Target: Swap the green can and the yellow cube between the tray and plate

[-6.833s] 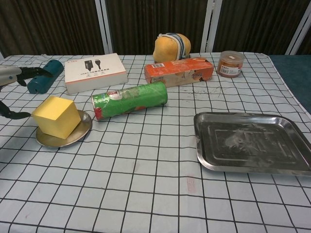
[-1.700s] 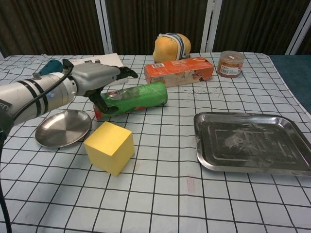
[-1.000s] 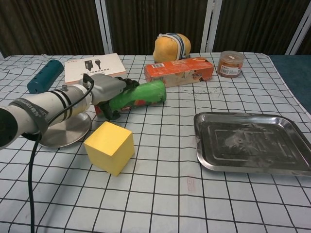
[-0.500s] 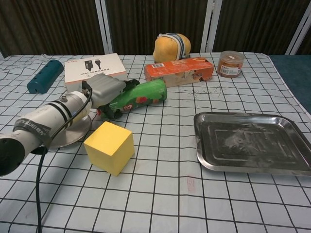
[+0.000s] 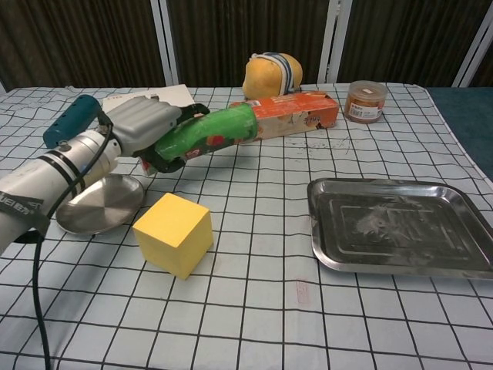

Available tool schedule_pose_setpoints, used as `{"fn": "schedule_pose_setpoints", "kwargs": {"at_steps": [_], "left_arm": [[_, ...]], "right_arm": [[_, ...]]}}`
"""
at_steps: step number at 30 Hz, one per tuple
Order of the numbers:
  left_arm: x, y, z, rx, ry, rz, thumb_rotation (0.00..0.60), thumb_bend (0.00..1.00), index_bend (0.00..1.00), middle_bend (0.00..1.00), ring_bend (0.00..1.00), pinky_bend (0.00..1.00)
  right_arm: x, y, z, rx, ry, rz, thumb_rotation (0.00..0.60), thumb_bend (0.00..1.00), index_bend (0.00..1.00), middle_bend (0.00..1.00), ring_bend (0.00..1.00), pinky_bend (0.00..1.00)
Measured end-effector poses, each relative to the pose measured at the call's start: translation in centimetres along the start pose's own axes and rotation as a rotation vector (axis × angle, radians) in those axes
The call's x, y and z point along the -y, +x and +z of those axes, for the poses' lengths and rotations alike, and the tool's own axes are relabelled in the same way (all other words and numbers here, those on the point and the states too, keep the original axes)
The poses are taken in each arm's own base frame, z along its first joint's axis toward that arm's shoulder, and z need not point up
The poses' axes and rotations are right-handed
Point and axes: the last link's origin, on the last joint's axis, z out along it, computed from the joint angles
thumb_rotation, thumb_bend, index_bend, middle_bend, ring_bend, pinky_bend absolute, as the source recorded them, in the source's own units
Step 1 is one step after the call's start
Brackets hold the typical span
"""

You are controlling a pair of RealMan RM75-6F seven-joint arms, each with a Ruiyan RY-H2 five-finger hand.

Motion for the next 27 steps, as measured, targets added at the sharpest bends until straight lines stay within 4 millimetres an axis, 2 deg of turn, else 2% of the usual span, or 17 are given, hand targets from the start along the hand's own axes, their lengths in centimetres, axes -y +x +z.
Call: {"fn": "schedule_pose_setpoints", "kwargs": {"at_steps": [4, 6, 9, 12, 22, 27], "left_arm": [[1.3, 0.7, -2.5, 0.02, -0.002, -0.026, 0.6, 0.52, 0.38, 0.54, 0.55, 0.8], [2.6, 0.8, -4.3, 0.046, 0.014, -0.023, 0.6, 0.52, 0.37, 0.54, 0.55, 0.8], [4.4, 0.4, -6.8, 0.098, 0.051, -0.018, 0.6, 0.51, 0.37, 0.53, 0.55, 0.8], [5.5, -0.1, -8.5, 0.138, 0.083, -0.014, 0.6, 0.51, 0.37, 0.53, 0.55, 0.8], [6.6, -0.4, -11.2, 0.145, 0.13, -0.012, 0.6, 0.5, 0.36, 0.51, 0.54, 0.79], [6.7, -0.3, -12.4, 0.141, 0.142, 0.0, 0.6, 0.5, 0.32, 0.47, 0.49, 0.76]], "right_arm": [[0.0, -0.1, 0.0, 0.001, -0.001, -0.001, 0.6, 0.08, 0.0, 0.0, 0.0, 0.0], [0.0, -0.1, 0.0, 0.002, -0.001, -0.002, 0.6, 0.08, 0.0, 0.0, 0.0, 0.0], [0.1, -0.2, 0.0, 0.0, -0.002, -0.002, 0.6, 0.08, 0.0, 0.0, 0.0, 0.0], [0.0, -0.2, 0.1, -0.001, -0.004, -0.004, 0.6, 0.08, 0.0, 0.0, 0.0, 0.0], [0.1, -0.2, 0.1, 0.002, -0.006, -0.002, 0.6, 0.08, 0.0, 0.0, 0.0, 0.0], [0.1, -0.3, 0.1, 0.001, -0.006, -0.003, 0.6, 0.08, 0.0, 0.0, 0.0, 0.0]]}}
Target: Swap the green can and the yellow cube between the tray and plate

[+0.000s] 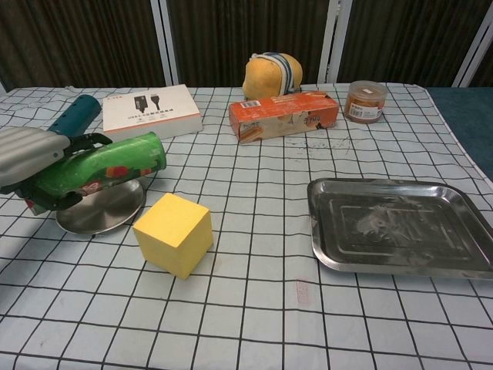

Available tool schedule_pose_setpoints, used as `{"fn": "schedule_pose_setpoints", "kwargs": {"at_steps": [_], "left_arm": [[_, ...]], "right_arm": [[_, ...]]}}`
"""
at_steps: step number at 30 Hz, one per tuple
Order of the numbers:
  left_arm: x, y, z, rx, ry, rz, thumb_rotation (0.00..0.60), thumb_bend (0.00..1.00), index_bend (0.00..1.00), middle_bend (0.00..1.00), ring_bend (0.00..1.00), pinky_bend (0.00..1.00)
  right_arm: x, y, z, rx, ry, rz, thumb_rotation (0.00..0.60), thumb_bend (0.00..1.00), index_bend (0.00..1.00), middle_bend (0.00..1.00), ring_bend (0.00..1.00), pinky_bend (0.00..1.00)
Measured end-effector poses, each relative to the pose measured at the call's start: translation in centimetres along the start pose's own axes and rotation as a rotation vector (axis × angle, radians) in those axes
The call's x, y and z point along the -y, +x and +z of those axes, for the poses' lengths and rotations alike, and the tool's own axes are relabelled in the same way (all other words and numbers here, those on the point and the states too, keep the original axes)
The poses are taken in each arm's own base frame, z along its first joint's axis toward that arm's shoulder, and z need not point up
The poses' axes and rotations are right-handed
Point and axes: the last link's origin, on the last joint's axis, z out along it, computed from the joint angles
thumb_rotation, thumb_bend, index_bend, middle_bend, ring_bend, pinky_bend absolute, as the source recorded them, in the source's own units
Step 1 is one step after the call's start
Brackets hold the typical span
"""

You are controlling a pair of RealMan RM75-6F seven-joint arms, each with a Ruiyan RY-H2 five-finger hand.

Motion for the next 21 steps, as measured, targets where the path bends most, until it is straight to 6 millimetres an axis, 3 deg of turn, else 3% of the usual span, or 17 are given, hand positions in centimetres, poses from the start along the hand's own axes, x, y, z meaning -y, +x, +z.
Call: {"fn": "schedule_pose_setpoints", "kwargs": {"at_steps": [5, 10, 13, 21], "left_arm": [[0.2, -0.4, -0.5, 0.004, 0.006, 0.052, 0.6, 0.48, 0.19, 0.35, 0.39, 0.65], [0.2, -0.8, -0.7, 0.04, 0.005, 0.04, 0.6, 0.44, 0.01, 0.11, 0.15, 0.46], [0.2, -0.8, -0.9, 0.056, 0.004, 0.038, 0.6, 0.43, 0.0, 0.05, 0.09, 0.41], [0.1, -0.4, -1.2, 0.077, 0.002, 0.035, 0.6, 0.44, 0.0, 0.01, 0.05, 0.36]], "right_arm": [[0.0, -0.1, 0.0, 0.005, -0.001, -0.003, 0.6, 0.08, 0.0, 0.0, 0.0, 0.0], [0.0, -0.1, 0.1, 0.002, -0.003, -0.004, 0.6, 0.08, 0.0, 0.0, 0.0, 0.0], [0.0, -0.1, 0.0, 0.002, -0.003, -0.003, 0.6, 0.08, 0.0, 0.0, 0.0, 0.0], [0.0, -0.1, 0.0, 0.002, -0.002, -0.002, 0.6, 0.08, 0.0, 0.0, 0.0, 0.0]]}}
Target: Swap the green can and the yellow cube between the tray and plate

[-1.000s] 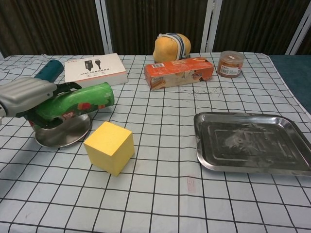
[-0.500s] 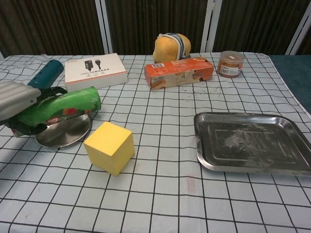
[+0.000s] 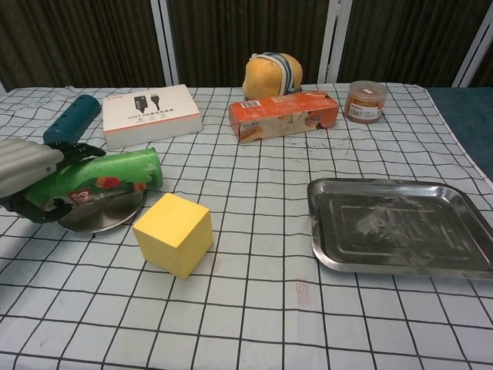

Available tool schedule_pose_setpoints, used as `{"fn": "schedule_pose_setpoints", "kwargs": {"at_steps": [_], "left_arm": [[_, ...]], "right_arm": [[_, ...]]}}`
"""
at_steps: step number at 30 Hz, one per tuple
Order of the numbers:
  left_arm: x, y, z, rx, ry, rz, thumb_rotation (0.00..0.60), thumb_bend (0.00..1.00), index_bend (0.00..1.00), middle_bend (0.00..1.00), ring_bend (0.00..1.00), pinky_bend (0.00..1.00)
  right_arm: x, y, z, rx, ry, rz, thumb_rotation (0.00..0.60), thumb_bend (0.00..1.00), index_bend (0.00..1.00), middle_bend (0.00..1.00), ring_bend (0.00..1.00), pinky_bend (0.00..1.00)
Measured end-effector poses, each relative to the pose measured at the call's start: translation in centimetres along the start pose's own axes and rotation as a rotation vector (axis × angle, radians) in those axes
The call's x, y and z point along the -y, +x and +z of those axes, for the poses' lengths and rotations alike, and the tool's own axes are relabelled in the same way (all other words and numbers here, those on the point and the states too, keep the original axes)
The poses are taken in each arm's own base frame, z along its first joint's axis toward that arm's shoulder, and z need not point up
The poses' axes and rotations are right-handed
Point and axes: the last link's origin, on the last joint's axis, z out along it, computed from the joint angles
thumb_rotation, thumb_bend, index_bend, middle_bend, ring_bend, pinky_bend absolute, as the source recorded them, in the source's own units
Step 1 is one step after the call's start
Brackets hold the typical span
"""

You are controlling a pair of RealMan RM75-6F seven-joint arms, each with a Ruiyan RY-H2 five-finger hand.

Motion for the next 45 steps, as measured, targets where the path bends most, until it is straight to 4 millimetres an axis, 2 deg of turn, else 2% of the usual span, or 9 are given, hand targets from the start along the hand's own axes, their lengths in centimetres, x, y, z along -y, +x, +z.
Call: {"fn": "schedule_pose_setpoints", "kwargs": {"at_steps": [5, 17, 23, 28, 33, 39, 45], "left_arm": [[0.2, 0.6, -0.6, 0.01, -0.003, -0.006, 0.6, 0.42, 0.0, 0.0, 0.0, 0.31], [1.7, 2.5, -3.2, 0.002, 0.004, -0.031, 0.6, 0.4, 0.0, 0.0, 0.0, 0.24], [3.8, 3.4, -5.0, -0.062, 0.062, -0.063, 0.6, 0.4, 0.0, 0.0, 0.0, 0.23], [6.5, 4.3, -7.6, -0.151, 0.135, -0.081, 0.6, 0.4, 0.0, 0.0, 0.0, 0.22], [8.3, 4.3, -9.5, -0.194, 0.183, -0.068, 0.6, 0.4, 0.0, 0.0, 0.0, 0.21], [11.4, 3.2, -11.6, -0.196, 0.263, -0.08, 0.6, 0.4, 0.0, 0.0, 0.0, 0.2], [12.0, 3.9, -12.8, -0.24, 0.283, -0.111, 0.6, 0.39, 0.0, 0.0, 0.0, 0.2]], "right_arm": [[0.0, 0.0, 0.0, 0.0, -0.001, -0.001, 0.6, 0.08, 0.0, 0.0, 0.0, 0.0], [0.0, -0.3, 0.1, 0.01, -0.004, -0.009, 0.6, 0.08, 0.0, 0.0, 0.0, 0.0], [0.0, -0.6, 0.2, 0.017, -0.005, -0.023, 0.6, 0.08, 0.0, 0.0, 0.0, 0.0], [0.0, -0.9, 0.4, 0.021, -0.006, -0.039, 0.6, 0.08, 0.0, 0.0, 0.0, 0.0], [0.1, -1.3, 0.8, 0.028, -0.006, -0.049, 0.6, 0.08, 0.0, 0.0, 0.0, 0.0], [1.4, -2.8, 2.5, 0.105, 0.016, -0.082, 0.6, 0.08, 0.0, 0.0, 0.0, 0.0], [4.5, -4.6, 6.0, 0.177, 0.09, -0.109, 0.6, 0.07, 0.0, 0.0, 0.0, 0.0]]}}
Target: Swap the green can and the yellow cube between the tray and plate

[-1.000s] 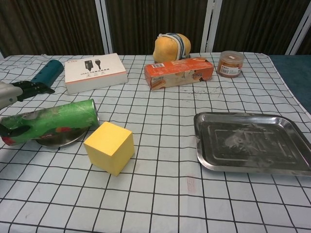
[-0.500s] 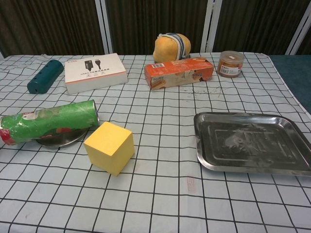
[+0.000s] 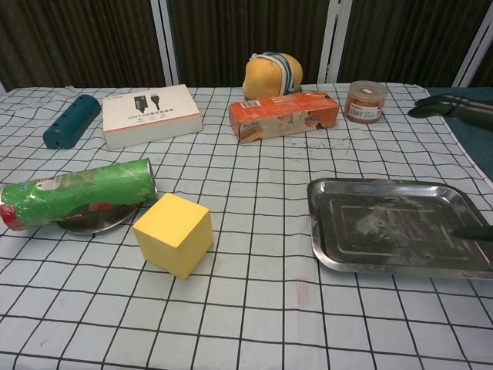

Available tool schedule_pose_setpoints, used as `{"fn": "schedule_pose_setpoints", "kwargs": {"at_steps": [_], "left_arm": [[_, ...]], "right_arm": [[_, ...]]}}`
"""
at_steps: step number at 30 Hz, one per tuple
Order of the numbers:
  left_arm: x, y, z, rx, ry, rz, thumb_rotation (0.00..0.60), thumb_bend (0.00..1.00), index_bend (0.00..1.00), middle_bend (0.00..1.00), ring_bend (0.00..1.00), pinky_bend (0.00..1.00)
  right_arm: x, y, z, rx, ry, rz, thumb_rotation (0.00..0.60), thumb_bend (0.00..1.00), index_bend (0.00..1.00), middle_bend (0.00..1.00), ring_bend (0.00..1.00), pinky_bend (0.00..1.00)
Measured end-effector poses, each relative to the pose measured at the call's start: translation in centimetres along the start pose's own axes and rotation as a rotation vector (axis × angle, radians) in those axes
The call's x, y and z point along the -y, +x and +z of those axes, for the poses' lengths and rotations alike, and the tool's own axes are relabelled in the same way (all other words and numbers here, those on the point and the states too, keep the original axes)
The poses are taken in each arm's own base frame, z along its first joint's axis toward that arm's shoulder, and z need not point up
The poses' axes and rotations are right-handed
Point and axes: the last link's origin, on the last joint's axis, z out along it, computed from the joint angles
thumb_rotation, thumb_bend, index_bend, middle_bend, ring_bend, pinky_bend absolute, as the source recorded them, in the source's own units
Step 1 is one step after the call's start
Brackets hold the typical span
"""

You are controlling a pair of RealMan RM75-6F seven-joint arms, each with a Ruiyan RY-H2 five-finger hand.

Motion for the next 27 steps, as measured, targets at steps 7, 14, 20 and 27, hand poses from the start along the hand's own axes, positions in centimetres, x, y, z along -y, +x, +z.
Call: {"fn": "schedule_pose_setpoints", "kwargs": {"at_steps": [7, 14, 20, 27], "left_arm": [[0.0, -0.3, -0.2, 0.023, -0.002, 0.004, 0.6, 0.39, 0.0, 0.0, 0.0, 0.2], [0.1, -0.6, -0.1, 0.048, 0.008, 0.004, 0.6, 0.39, 0.0, 0.0, 0.0, 0.2], [0.2, -0.6, 0.0, 0.053, 0.015, -0.008, 0.6, 0.39, 0.0, 0.0, 0.0, 0.2], [0.5, -0.5, 0.0, 0.052, 0.028, -0.024, 0.6, 0.39, 0.0, 0.0, 0.0, 0.2]], "right_arm": [[4.3, -1.5, 4.4, 0.126, 0.117, 0.038, 0.6, 0.07, 0.0, 0.0, 0.0, 0.0], [8.9, -3.4, 8.9, 0.23, 0.214, 0.07, 0.6, 0.07, 0.07, 0.03, 0.02, 0.0], [11.1, -4.5, 12.0, 0.243, 0.234, 0.069, 0.6, 0.07, 0.11, 0.04, 0.02, 0.0], [12.4, -5.7, 15.2, 0.269, 0.212, 0.073, 0.6, 0.07, 0.17, 0.08, 0.04, 0.0]]}}
